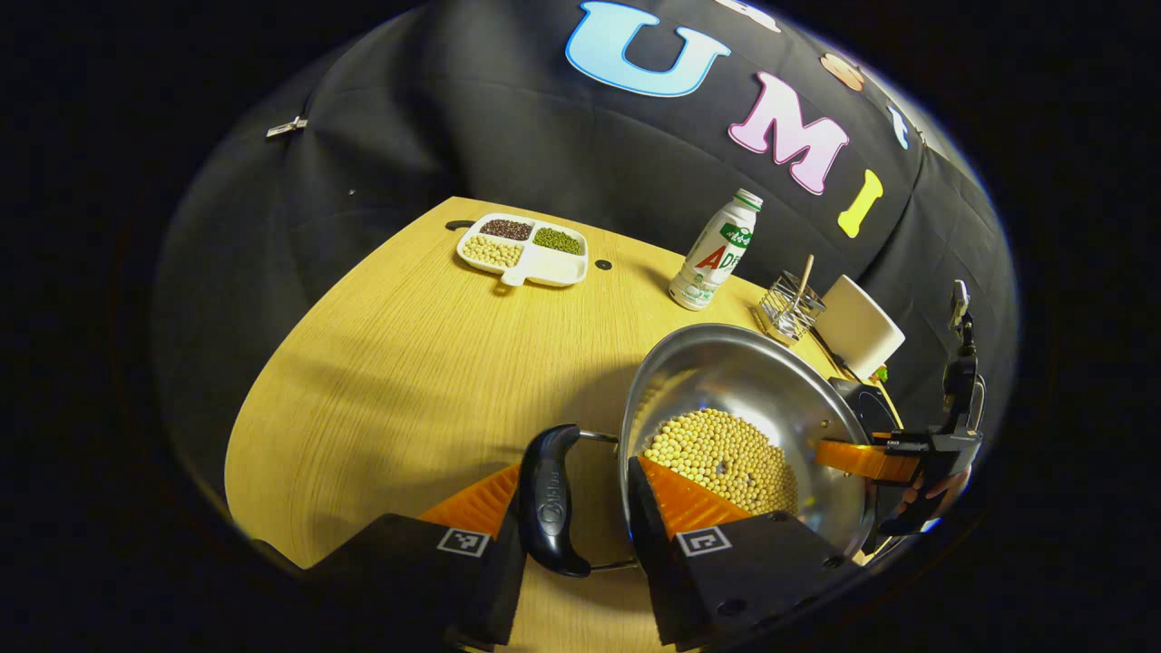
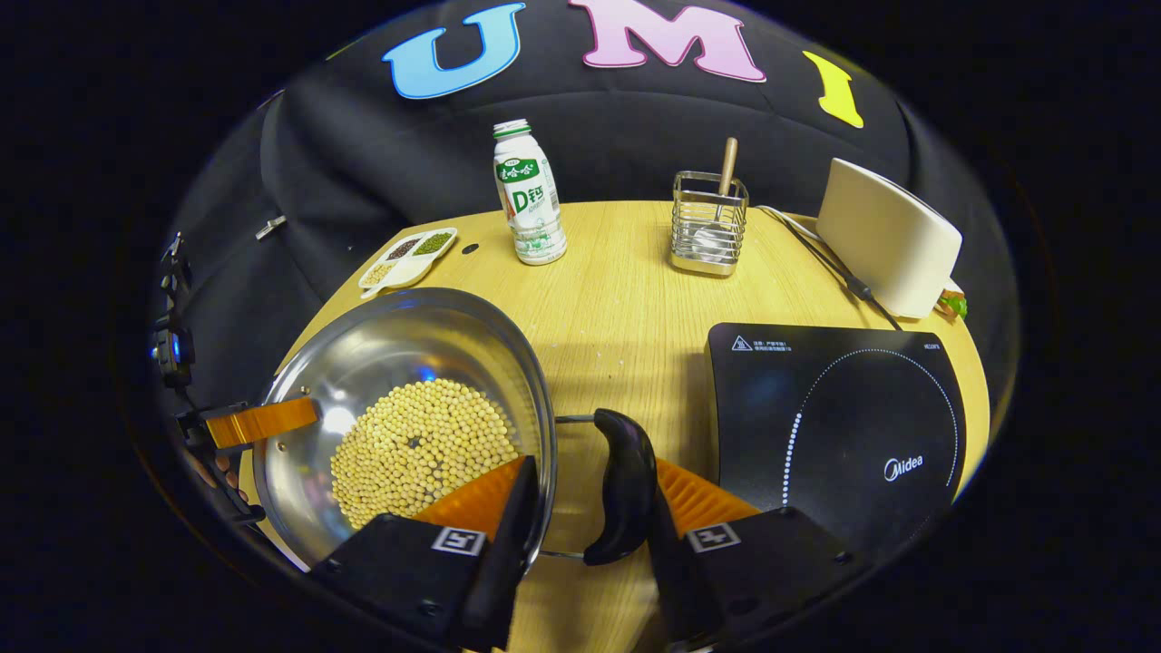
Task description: First push the handle of the pot to place it horizontally, then grasp the pot with both hands and set it on the induction cooktop.
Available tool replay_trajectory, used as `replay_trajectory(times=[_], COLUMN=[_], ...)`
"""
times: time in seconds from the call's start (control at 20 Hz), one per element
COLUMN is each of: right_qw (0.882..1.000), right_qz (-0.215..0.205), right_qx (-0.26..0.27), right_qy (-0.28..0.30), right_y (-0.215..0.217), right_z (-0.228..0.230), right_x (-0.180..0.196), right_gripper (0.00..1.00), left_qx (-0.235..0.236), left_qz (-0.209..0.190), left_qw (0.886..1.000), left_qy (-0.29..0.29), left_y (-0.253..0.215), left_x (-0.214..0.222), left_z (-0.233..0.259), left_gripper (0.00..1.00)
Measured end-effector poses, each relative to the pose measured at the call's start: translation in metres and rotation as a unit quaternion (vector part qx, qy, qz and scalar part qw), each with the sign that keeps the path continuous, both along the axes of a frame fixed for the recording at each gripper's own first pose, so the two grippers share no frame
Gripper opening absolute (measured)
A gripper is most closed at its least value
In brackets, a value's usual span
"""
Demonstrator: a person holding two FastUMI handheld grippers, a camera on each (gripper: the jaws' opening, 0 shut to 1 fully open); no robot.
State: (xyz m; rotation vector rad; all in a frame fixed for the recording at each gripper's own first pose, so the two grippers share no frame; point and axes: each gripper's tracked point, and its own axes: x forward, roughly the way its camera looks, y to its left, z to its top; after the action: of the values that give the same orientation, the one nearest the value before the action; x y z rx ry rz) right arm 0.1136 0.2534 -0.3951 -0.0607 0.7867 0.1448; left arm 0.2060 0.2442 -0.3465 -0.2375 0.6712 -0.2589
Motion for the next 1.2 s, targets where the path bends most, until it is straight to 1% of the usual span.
replay_trajectory(times=[0.05,0.1,0.15,0.2,0.25,0.3,0.35,0.45,0.5,0.55,0.6,0.65,0.7,0.75,0.95,1.15,1.2], right_qw=[1.0,1.0,1.0,1.0,1.0,1.0,1.0,1.0,1.0,1.0,1.0,1.0,1.0,1.0,1.0,0.999,0.999], right_qz=[-0.007,-0.008,-0.012,-0.011,-0.008,-0.005,-0.002,0.0,0.003,0.004,0.003,0.001,-0.002,-0.005,-0.02,-0.029,-0.03], right_qx=[0.001,0.0,0.004,0.003,0.002,-0.001,-0.003,-0.001,-0.001,-0.002,0.001,0.004,0.008,0.012,0.02,0.022,0.02], right_qy=[-0.003,-0.003,-0.002,-0.001,0.001,0.003,0.005,-0.001,-0.002,-0.002,-0.004,-0.004,-0.002,-0.001,-0.01,-0.022,-0.025], right_y=[-0.001,-0.001,-0.001,0.001,0.001,0.0,0.0,0.0,0.0,-0.002,-0.004,-0.007,-0.011,-0.014,-0.035,-0.069,-0.079], right_z=[0.001,0.002,0.003,0.0,0.0,0.0,0.001,0.011,0.016,0.022,0.029,0.035,0.041,0.047,0.074,0.101,0.108], right_x=[0.001,0.002,-0.001,0.001,-0.002,-0.005,-0.008,-0.013,-0.015,-0.018,-0.022,-0.026,-0.03,-0.033,-0.05,-0.059,-0.059], right_gripper=[0.62,0.61,0.57,0.57,0.57,0.56,0.56,0.57,0.56,0.56,0.52,0.56,0.52,0.56,0.56,0.56,0.56], left_qx=[0.003,0.007,0.009,0.009,0.01,0.013,0.014,0.01,0.011,0.012,0.016,0.019,0.023,0.03,0.043,0.041,0.038], left_qz=[0.001,0.0,0.002,0.004,0.003,0.002,0.002,0.005,0.006,0.007,0.006,0.004,0.003,-0.001,-0.013,-0.022,-0.024], left_qw=[1.0,1.0,1.0,1.0,1.0,1.0,1.0,1.0,1.0,1.0,1.0,1.0,1.0,1.0,0.999,0.999,0.999], left_qy=[0.0,0.0,0.0,0.001,0.005,0.006,0.008,0.013,0.014,0.013,0.012,0.01,0.008,0.007,0.004,0.002,-0.002], left_y=[0.0,0.0,0.0,0.0,0.0,0.001,0.001,0.0,0.0,-0.002,-0.003,-0.007,-0.01,-0.015,-0.036,-0.072,-0.083], left_x=[-0.001,-0.001,-0.001,-0.002,-0.006,-0.009,-0.013,-0.02,-0.025,-0.029,-0.033,-0.037,-0.04,-0.044,-0.061,-0.072,-0.073], left_z=[0.0,0.0,0.0,0.001,0.001,0.001,0.001,0.005,0.01,0.015,0.022,0.03,0.038,0.044,0.07,0.088,0.093], left_gripper=[0.59,0.58,0.57,0.58,0.55,0.57,0.55,0.55,0.57,0.55,0.57,0.55,0.55,0.55,0.55,0.55,0.53])
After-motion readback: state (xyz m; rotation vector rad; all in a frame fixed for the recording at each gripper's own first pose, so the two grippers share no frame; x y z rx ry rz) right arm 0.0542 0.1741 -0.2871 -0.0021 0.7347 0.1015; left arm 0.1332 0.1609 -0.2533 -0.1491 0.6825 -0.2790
